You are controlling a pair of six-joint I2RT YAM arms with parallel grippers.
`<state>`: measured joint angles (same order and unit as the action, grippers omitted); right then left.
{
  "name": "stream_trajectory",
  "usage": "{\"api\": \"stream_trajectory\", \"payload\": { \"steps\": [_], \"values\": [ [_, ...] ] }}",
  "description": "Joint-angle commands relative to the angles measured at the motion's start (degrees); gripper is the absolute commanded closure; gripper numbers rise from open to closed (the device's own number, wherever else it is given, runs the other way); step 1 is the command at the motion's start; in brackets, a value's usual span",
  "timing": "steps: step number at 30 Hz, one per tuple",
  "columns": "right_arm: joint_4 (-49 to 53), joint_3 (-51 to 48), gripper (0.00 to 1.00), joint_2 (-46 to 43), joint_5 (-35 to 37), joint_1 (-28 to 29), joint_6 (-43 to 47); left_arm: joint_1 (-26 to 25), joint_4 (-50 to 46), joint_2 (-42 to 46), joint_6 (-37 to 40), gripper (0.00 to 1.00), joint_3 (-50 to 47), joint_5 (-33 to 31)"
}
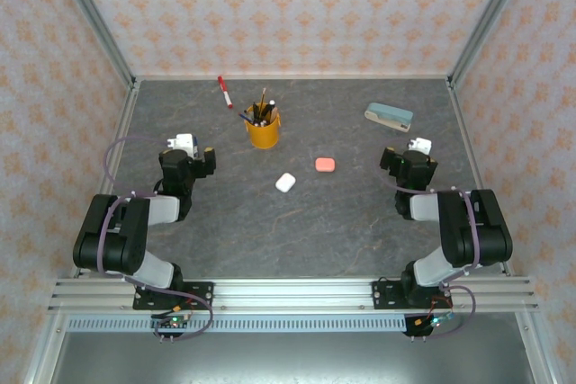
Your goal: Insert the wireless bluetooth earbuds into the charging case
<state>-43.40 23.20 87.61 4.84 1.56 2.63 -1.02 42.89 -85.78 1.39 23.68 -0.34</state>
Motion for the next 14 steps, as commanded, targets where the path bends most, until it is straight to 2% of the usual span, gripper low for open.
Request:
{"api": "stream_trajectory", "payload": {
  "steps": [1,14],
  "values": [
    [-0.7,0.8,0.00,-0.8,-1.6,-0.2,-0.5,0.2,-0.5,-0.2,-0.6,0.00,1.0,0.5],
    [-0.7,0.9,0.00,-0.7,-1.9,-0.2,-0.4,0.0,-0.3,0.0,-0.5,0.00,0.8,0.3]
  ]
}}
